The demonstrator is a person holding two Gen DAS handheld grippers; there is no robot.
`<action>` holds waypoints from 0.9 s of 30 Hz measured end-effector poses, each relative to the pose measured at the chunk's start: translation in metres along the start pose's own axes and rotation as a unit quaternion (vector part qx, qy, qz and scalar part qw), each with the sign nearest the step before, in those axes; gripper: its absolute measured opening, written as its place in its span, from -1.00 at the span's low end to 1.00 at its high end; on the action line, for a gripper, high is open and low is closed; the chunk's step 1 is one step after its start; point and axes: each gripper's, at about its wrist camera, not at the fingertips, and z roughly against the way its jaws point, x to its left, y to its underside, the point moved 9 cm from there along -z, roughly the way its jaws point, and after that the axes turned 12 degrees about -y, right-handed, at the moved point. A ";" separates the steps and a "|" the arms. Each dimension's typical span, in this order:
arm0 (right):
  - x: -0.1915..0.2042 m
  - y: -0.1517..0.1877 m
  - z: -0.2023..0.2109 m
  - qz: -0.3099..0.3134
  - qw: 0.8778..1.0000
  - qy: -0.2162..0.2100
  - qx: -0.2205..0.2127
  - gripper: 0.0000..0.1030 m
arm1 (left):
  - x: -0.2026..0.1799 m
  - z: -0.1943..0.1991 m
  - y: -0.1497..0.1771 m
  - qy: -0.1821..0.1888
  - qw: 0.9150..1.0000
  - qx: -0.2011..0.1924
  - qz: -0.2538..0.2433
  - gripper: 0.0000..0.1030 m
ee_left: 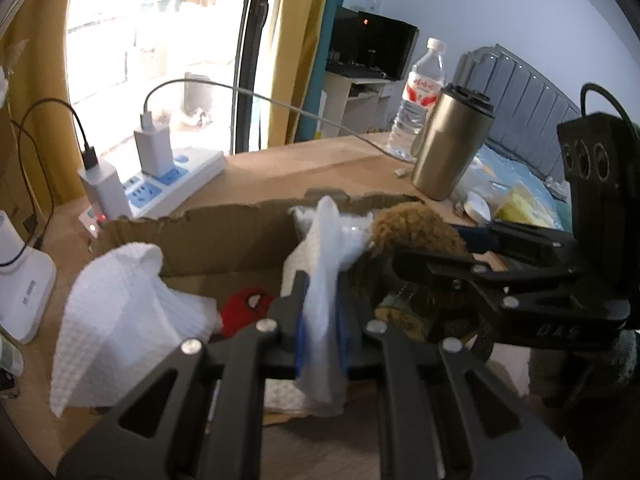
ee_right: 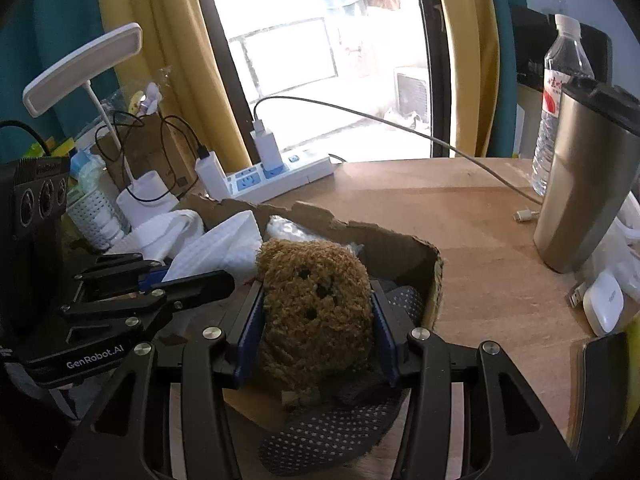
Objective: Organize soft objects
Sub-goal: 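Lower the teddy bear into the box with the right tool while the left tool places the towel there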
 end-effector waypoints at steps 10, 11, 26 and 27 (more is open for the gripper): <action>-0.003 0.005 -0.001 -0.005 1.000 0.012 0.009 0.02 | 0.002 -0.006 0.008 -0.005 1.000 0.017 0.003 -0.71; -0.002 0.005 0.000 -0.006 1.000 0.014 0.010 0.02 | 0.003 -0.007 0.009 -0.006 1.000 0.018 0.003 -0.67; 0.005 -0.001 0.026 -0.004 0.999 0.043 -0.010 0.30 | 0.008 0.016 0.004 -0.028 1.000 0.003 0.007 -0.44; 0.007 -0.002 0.029 -0.002 0.999 0.045 -0.014 0.30 | 0.009 0.020 0.002 -0.028 1.000 -0.002 0.007 -0.44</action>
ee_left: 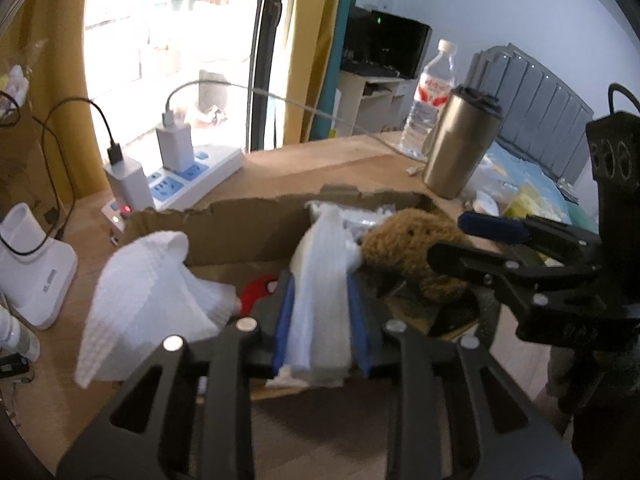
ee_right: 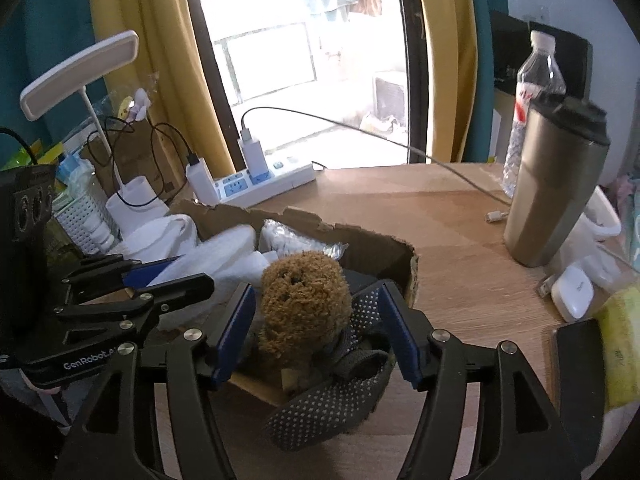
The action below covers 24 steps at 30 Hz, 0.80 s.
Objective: Organize soft objects
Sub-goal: 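Lower the teddy bear into the box with the right tool while the left tool places the towel there, then open both tools and withdraw them from the box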
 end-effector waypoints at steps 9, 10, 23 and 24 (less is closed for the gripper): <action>0.012 -0.003 0.031 0.007 0.999 0.015 -0.030 0.31 | 0.008 0.039 -0.005 -0.003 0.999 -0.038 0.019 0.20; 0.014 -0.003 0.035 0.008 0.999 0.016 -0.033 0.31 | 0.009 0.043 -0.005 0.000 0.999 -0.042 0.022 0.21; 0.061 0.000 0.086 0.043 0.996 0.034 -0.076 0.32 | 0.016 0.119 0.000 -0.015 0.993 -0.111 0.025 0.32; 0.066 0.001 0.092 0.046 0.995 0.035 -0.082 0.32 | 0.016 0.125 0.001 -0.015 0.993 -0.117 0.026 0.35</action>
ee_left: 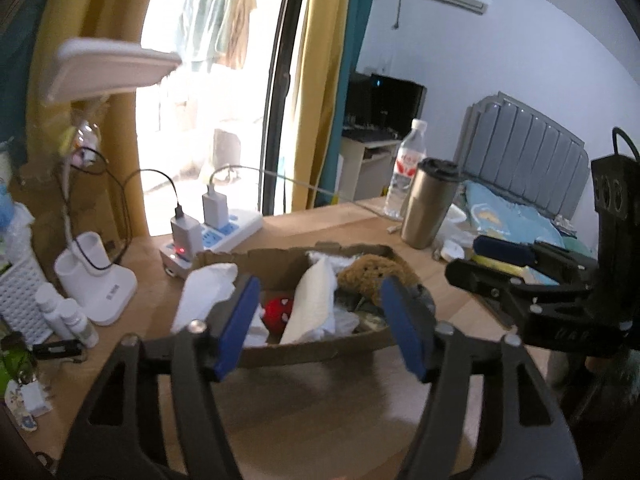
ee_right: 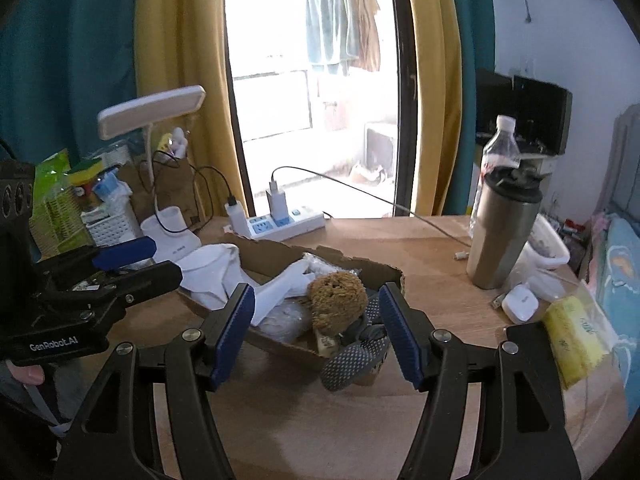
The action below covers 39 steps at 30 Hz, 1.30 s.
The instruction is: Organize soft objects
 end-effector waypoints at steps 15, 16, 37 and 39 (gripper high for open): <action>0.037 0.003 0.070 0.028 0.998 0.026 -0.053 0.33 | 0.009 0.090 -0.002 -0.016 0.997 -0.079 0.017 0.76; 0.039 0.004 0.074 0.030 0.998 0.027 -0.056 0.34 | 0.010 0.095 -0.002 -0.018 0.996 -0.084 0.019 0.78; 0.063 0.021 0.180 0.048 0.982 0.107 -0.146 0.51 | 0.005 0.192 0.007 -0.065 0.985 -0.163 0.007 0.88; 0.062 0.024 0.188 0.046 0.981 0.114 -0.149 0.51 | 0.006 0.199 0.007 -0.077 0.982 -0.171 0.008 0.90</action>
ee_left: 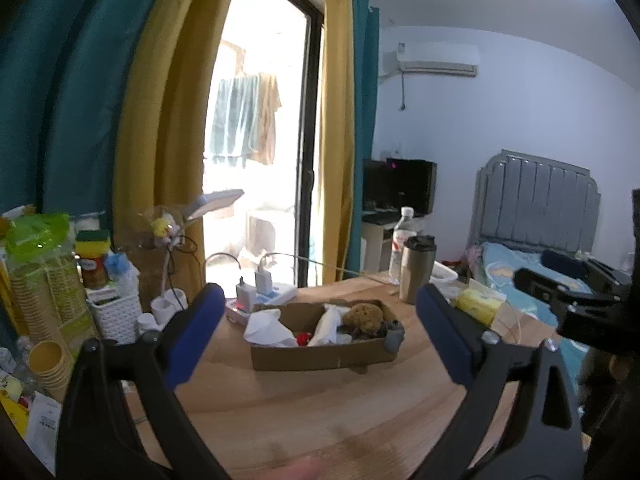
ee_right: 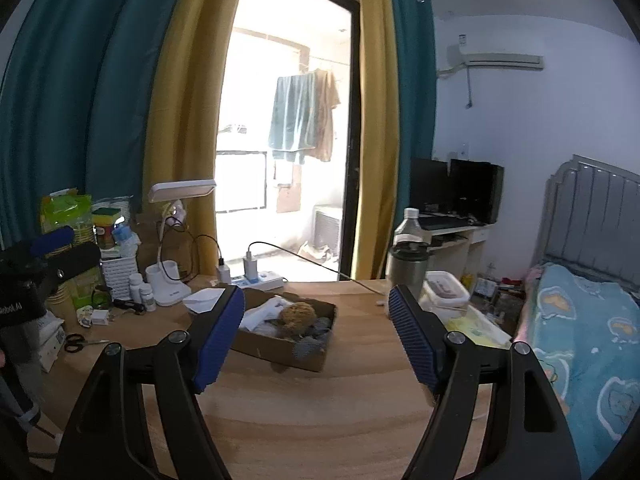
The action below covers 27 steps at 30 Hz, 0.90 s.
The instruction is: Organize soft objects
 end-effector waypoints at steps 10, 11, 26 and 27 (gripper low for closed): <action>-0.003 0.005 0.022 -0.008 1.000 0.007 -0.012 0.52 | -0.017 0.012 0.007 0.011 1.000 0.001 -0.020 0.91; -0.003 0.006 0.021 -0.008 1.000 0.006 -0.012 0.52 | -0.018 0.012 0.007 0.012 1.000 0.002 -0.020 0.91; -0.008 0.012 0.019 -0.017 1.000 0.005 -0.007 0.52 | -0.030 0.009 0.012 0.021 0.999 0.009 -0.026 0.91; -0.008 0.013 0.018 -0.017 1.000 0.005 -0.006 0.52 | -0.030 0.009 0.011 0.020 0.999 0.009 -0.026 0.91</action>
